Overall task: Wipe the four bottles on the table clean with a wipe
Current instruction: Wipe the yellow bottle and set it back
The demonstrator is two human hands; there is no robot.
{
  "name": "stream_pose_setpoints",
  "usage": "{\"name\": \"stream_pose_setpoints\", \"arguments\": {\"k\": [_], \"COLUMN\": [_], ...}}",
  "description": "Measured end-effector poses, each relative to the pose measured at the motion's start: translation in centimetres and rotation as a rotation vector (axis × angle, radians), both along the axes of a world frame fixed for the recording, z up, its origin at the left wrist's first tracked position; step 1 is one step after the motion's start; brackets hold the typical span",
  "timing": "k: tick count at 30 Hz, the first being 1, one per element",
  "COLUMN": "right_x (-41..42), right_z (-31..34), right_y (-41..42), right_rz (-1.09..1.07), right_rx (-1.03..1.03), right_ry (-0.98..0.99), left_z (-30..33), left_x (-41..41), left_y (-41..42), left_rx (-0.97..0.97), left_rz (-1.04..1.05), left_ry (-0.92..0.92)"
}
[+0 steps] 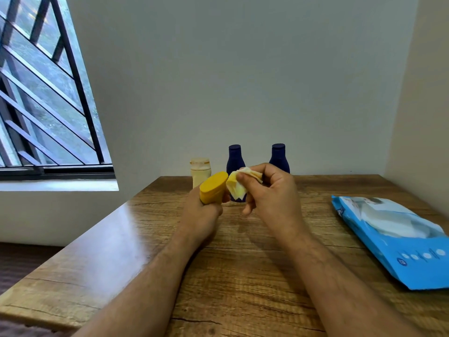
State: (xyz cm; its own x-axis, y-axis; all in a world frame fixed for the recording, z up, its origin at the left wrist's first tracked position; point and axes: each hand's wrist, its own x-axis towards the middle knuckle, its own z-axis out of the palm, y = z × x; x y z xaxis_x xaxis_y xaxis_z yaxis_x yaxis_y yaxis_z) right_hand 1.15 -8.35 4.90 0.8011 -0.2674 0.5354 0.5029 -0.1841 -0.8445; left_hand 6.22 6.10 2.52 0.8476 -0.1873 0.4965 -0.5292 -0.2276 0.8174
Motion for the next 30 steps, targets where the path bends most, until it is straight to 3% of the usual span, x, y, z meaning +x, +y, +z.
{"name": "stream_pose_setpoints", "arguments": {"k": [8,15,24,30], "right_x": [0.0,0.5,0.9,0.4], "right_z": [0.0,-0.8,-0.8,-0.9], "right_y": [0.2,0.6,0.2,0.7], "right_rz": [0.062,0.145,-0.046,0.125], "right_rx": [0.024,-0.171,-0.089,-0.239], "right_ry": [0.017,0.156,0.009,0.134], "left_z": [-0.4,0.1,0.0,0.2], "left_x": [-0.3,0.4,-0.5,-0.7], "left_y": [0.0,-0.1,-0.2,0.1], "left_rx": [-0.218,-0.672,-0.402,-0.469], "left_rz": [-0.292,-0.222,-0.320,-0.330], "left_ry": [0.216,0.290,0.315,0.398]}}
